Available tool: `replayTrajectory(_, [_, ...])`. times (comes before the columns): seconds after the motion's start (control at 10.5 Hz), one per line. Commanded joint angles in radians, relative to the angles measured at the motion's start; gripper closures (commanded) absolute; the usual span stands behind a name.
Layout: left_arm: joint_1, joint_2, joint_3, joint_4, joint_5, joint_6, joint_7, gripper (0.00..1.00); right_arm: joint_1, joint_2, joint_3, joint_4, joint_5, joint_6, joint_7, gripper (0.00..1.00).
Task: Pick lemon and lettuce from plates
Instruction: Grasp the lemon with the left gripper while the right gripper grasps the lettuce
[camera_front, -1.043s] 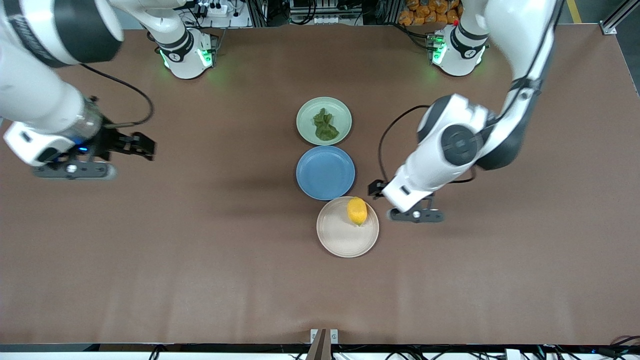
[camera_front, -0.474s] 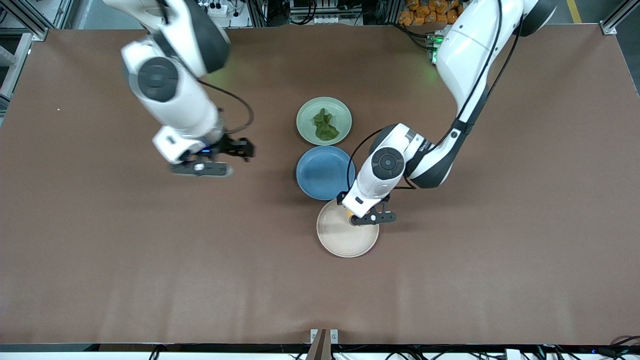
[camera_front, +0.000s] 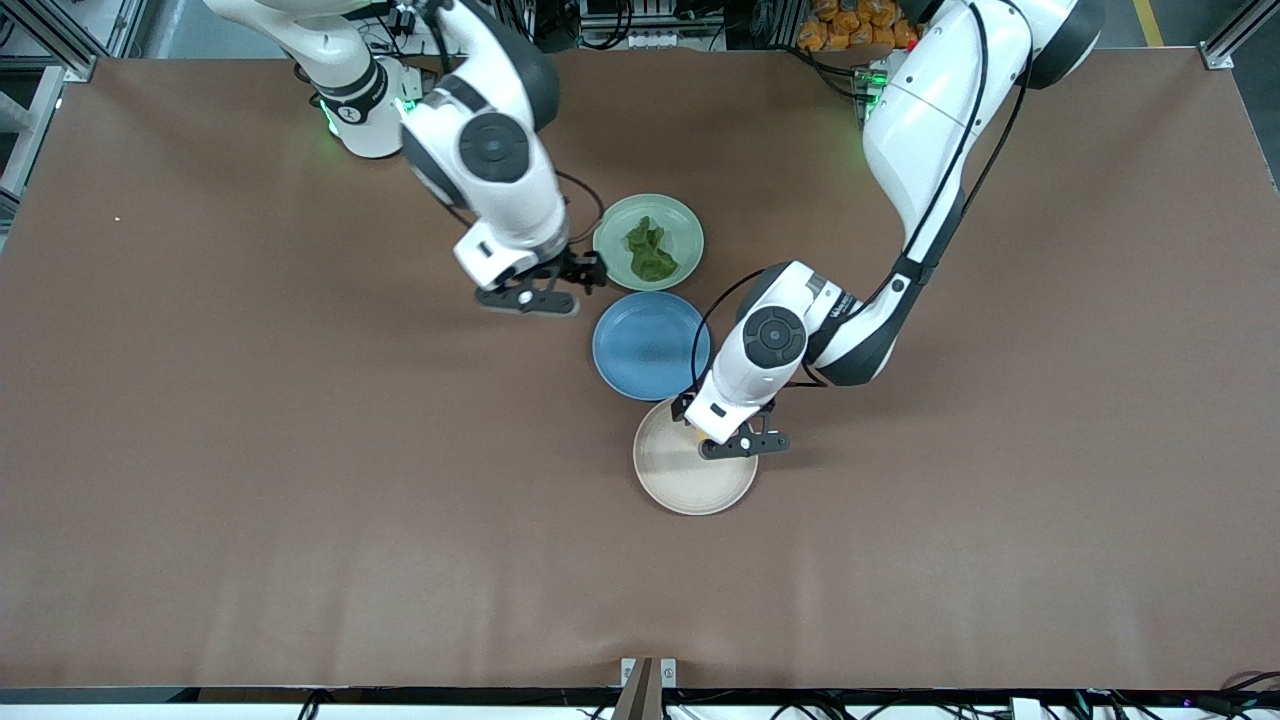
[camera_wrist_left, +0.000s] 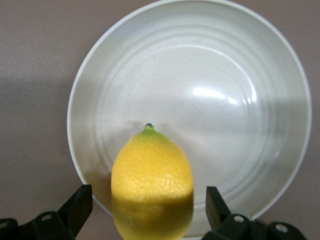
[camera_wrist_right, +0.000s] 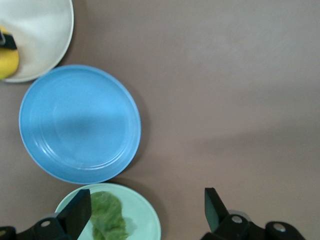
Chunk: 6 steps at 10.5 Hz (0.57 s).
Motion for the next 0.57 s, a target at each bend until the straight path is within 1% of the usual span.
replayTrajectory(0.0, [-0.035, 0.016, 0.03, 0.022, 0.03, 0.009, -0.032, 0.16, 0.048, 0.082, 0.018, 0.005, -0.093, 0.041, 0.134, 0.0])
replayTrajectory(0.09, [-0.035, 0.016, 0.03, 0.022, 0.028, 0.009, -0.035, 0.43, 0.078, 0.105, 0.028, 0.005, -0.122, 0.055, 0.169, 0.0])
replayTrajectory(0.19, [-0.035, 0.013, 0.03, 0.022, 0.027, 0.009, -0.037, 0.65, 0.114, 0.128, 0.028, 0.005, -0.152, 0.08, 0.216, 0.0])
replayTrajectory(0.28, [-0.035, 0.01, 0.03, 0.022, 0.025, 0.009, -0.037, 0.8, 0.134, 0.157, 0.03, 0.005, -0.185, 0.107, 0.272, 0.0])
replayTrajectory(0.38, [-0.033, 0.009, 0.03, 0.022, 0.025, 0.009, -0.035, 0.87, 0.153, 0.178, 0.036, 0.005, -0.225, 0.127, 0.327, 0.0])
replayTrajectory(0.47, [-0.033, 0.003, 0.03, 0.022, 0.028, 0.008, -0.034, 0.97, 0.173, 0.198, 0.042, 0.005, -0.248, 0.143, 0.356, 0.0])
